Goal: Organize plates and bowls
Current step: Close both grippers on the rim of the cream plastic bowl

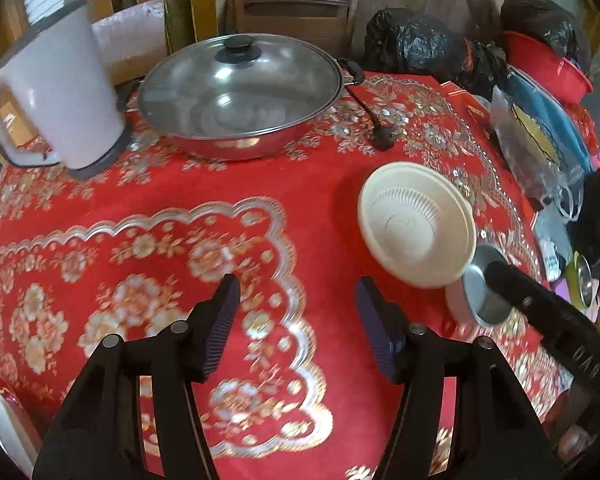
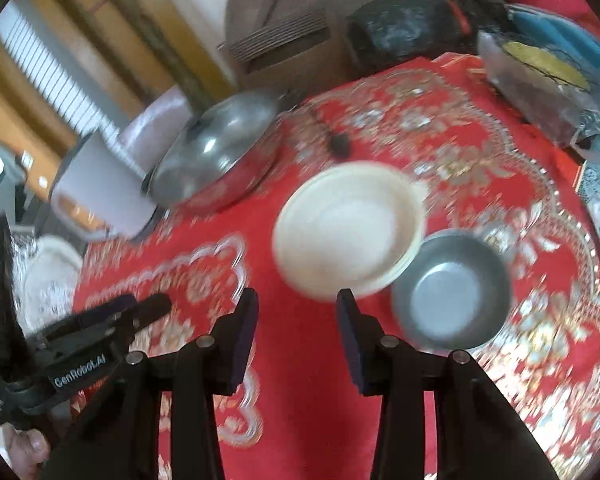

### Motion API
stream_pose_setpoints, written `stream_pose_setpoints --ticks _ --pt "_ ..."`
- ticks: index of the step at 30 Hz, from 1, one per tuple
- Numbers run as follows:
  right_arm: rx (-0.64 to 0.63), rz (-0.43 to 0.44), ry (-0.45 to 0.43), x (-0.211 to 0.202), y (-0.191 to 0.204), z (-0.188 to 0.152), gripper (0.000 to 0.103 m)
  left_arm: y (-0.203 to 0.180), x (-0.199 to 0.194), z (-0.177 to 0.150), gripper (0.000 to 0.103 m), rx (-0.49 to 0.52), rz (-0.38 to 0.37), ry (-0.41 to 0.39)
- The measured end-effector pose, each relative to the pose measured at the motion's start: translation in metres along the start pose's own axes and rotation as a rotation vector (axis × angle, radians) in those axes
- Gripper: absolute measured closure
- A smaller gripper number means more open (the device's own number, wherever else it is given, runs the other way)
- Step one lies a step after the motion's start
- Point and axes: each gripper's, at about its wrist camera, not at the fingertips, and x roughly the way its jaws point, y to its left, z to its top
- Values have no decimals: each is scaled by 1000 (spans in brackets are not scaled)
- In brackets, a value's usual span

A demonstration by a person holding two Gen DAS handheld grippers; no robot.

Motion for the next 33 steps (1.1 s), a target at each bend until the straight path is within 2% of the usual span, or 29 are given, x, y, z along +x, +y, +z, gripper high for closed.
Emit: stream_pose_setpoints --ticks 4,10,14,20,24,26,32,33 --pt "36 -18 -6 5 -22 21 58 -20 16 19 42 28 -8 19" --pt "96 -9 43 30 -50 44 57 -33 52 43 42 4 -21 103" --pt "79 -12 69 43 -54 52 57 -35 69 47 42 -14 -37 144" --pt "65 -29 123 66 -63 57 57 -35 92 51 40 -62 -103 210" --pt "58 -37 147 77 -68 56 57 -32 100 51 40 -91 -135 204" --pt "59 -34 157 83 -70 55 57 -32 105 51 40 -119 -155 226" --pt "31 -9 184 95 -65 53 59 -39 126 42 40 -81 -108 272" --pt "16 -18 181 96 -63 53 63 -39 125 42 41 -80 -97 266"
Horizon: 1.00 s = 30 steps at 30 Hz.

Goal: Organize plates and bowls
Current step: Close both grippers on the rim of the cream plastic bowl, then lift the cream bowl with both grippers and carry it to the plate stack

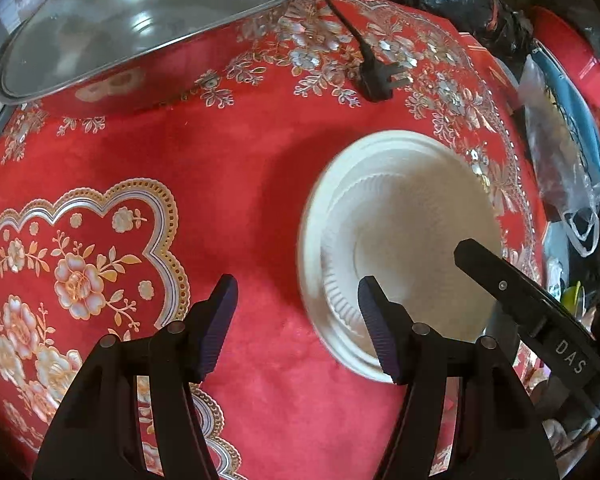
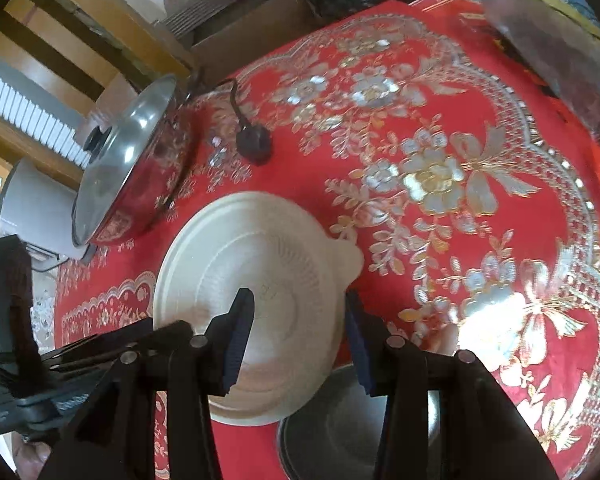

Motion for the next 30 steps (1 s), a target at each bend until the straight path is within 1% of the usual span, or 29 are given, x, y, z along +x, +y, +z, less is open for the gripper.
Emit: stream_pose_setpoints --ticks 1,2,3,4,5,7,9,14,17,21,30 --pt "-10 -9 2 1 2 -1 77 -1 -2 -1 54 11 30 -16" --pt "-13 -8 2 2 3 -1 85 -2 -2 -1 76 23 49 -24" --pt "-13 3 5 3 4 -2 94 -3 -1 -1 80 33 60 -20" --pt "-14 5 10 4 4 -3 94 -1 2 -2 80 33 65 -9" --pt "-25 2 12 5 6 -5 94 2 4 -3 86 30 61 2" --pt "-40 3 6 4 10 -7 94 10 4 -5 86 24 58 5" --pt "-39 27 12 4 13 -10 94 18 0 -9 86 13 57 6" --pt "-64 47 8 0 32 -27 94 35 -16 -30 86 -3 62 -15" --pt "-73 65 10 -4 46 -40 94 49 -32 -47 86 -19 62 -36" --pt "-86 89 24 -8 64 -57 94 63 -49 -71 86 -21 85 -56" --pt "-130 140 61 -9 107 -102 94 111 -84 -127 86 -72 120 -104"
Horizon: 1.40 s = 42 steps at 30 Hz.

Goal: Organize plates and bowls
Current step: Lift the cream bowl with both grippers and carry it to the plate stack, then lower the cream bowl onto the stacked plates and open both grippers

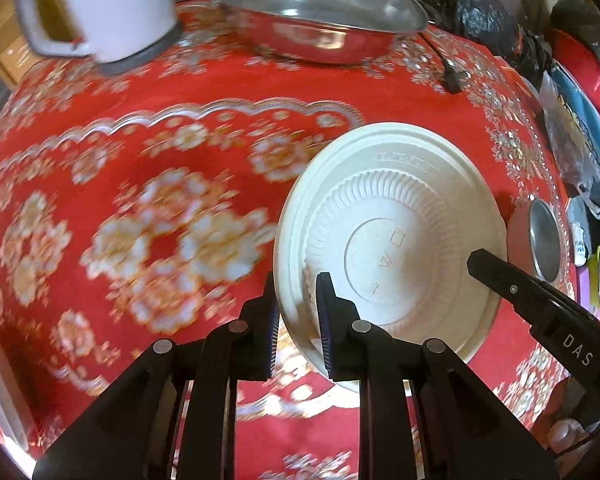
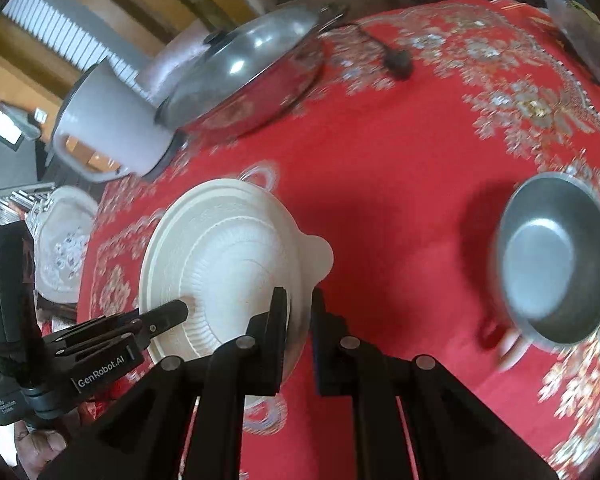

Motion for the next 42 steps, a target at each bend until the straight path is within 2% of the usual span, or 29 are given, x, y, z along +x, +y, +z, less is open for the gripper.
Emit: stream_pose_setpoints --ticks 8,19,26,37,42 --pt "-91 30 36 12 59 -23 94 59 -26 -41 86 -81 22 -26" --pt "-251 99 107 42 154 -59 93 151 -74 -98 86 -226 100 -96" --pt "-348 140 137 54 207 -75 92 195 -101 -129 86 -307 144 -137" --pt "-462 179 169 71 272 -97 92 248 -125 -161 86 -409 187 -158" --pt "-503 208 178 77 302 -101 92 280 -144 -167 86 -475 200 -192"
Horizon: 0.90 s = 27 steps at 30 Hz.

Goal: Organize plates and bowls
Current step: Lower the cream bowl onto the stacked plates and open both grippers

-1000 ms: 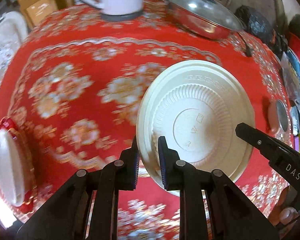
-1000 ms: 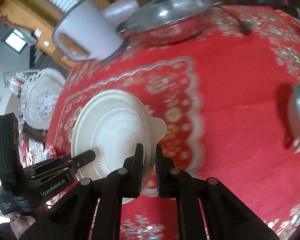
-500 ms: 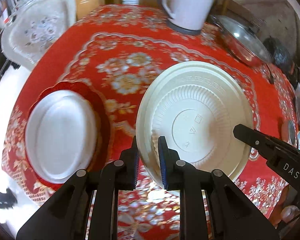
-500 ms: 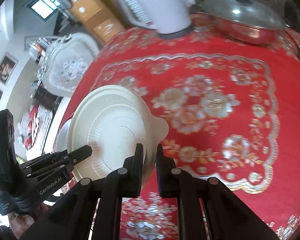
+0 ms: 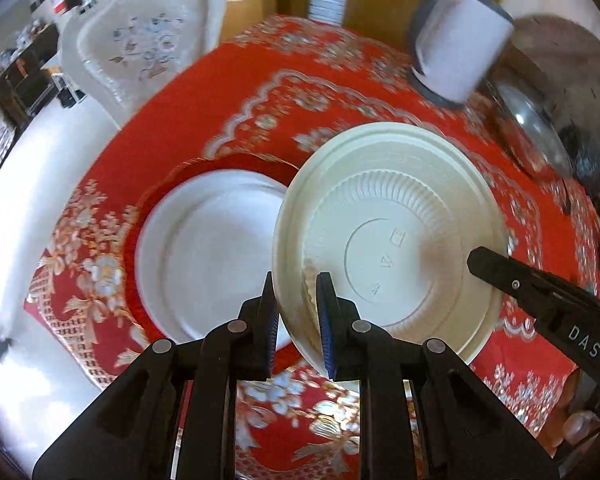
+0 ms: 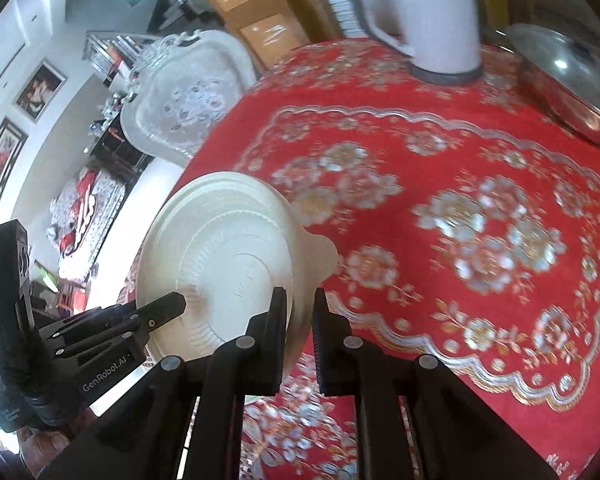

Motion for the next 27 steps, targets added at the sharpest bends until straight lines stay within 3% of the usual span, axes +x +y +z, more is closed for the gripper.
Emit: stream_pose_setpoints --ticks 10,18,25,27 --pt "-122 29 50 53 67 20 90 73 5 7 86 -119 77 17" --pt "-138 4 110 90 79 14 90 92 29 -7 86 -144 113 58" --pt "-160 -15 101 98 84 10 90 98 37 -9 85 -150 107 62" --pt "-155 -6 105 98 83 9 90 98 35 -8 81 -143 110 54"
